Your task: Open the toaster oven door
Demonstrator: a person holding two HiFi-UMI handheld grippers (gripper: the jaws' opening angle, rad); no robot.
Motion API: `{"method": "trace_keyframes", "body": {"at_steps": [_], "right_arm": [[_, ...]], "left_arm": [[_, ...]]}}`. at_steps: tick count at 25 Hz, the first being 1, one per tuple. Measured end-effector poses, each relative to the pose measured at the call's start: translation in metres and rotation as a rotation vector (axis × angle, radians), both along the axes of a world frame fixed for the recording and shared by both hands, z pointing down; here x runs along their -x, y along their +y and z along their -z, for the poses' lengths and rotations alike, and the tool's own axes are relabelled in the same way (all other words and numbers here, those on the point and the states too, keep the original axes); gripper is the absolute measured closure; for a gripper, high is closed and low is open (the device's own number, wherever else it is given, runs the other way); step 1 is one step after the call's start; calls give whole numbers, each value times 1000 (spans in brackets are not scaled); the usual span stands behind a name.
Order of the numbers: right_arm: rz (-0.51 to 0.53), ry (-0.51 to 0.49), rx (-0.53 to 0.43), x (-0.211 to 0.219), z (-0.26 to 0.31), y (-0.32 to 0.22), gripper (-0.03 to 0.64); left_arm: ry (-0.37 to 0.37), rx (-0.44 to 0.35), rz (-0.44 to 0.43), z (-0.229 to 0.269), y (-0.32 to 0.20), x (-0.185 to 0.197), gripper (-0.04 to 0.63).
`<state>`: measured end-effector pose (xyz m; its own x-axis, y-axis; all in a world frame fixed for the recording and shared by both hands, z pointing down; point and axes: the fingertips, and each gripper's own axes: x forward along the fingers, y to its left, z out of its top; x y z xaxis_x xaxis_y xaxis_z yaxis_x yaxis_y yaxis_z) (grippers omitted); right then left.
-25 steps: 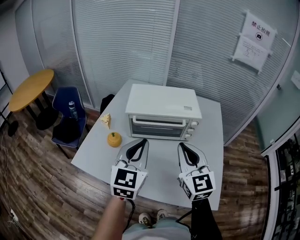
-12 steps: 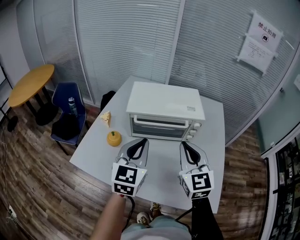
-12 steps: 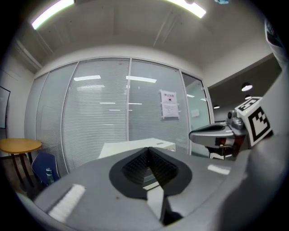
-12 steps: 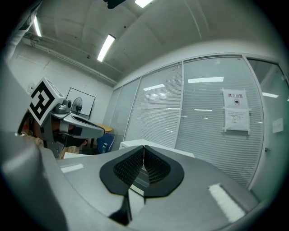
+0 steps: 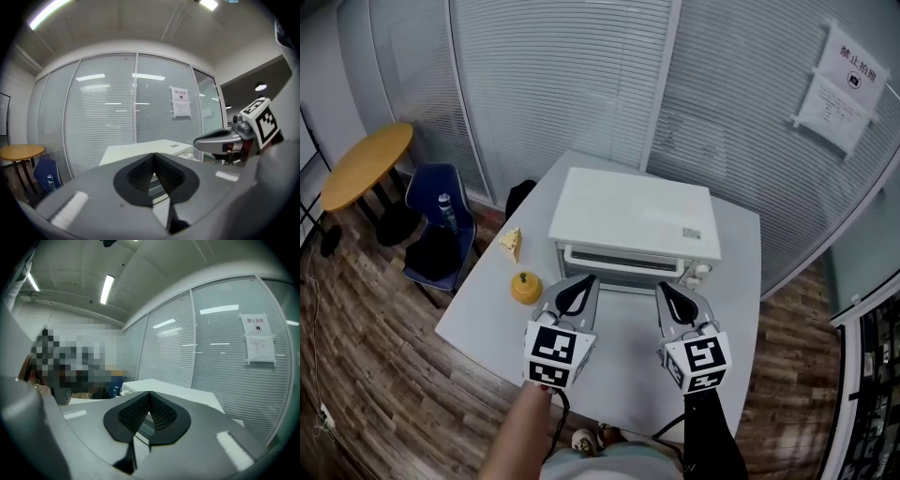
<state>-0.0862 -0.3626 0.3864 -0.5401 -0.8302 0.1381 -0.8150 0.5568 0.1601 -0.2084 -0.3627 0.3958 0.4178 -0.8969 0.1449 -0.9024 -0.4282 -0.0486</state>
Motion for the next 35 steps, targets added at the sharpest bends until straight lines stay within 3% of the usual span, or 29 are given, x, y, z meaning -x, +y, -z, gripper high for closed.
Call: {"method": "trace_keyframes", "body": {"at_steps": [12, 17, 25, 30, 35], "right_arm": [[-15, 73, 121, -11, -53, -74, 614], [-15, 150, 177, -13, -79, -88, 614], [-42, 60, 238, -16, -81, -103, 614], [-40, 61, 228, -16, -83, -102, 614], [-24, 42, 231, -17, -83, -100, 614]], "left_arm": [[-80, 133, 21, -59, -64, -6, 538], [-102, 180, 14, -77, -82, -11, 538], [-48, 240, 67, -83, -102, -15, 538], [-120, 197, 93, -82, -109, -25, 538], [-38, 194, 110, -83, -104, -27, 538]]}}
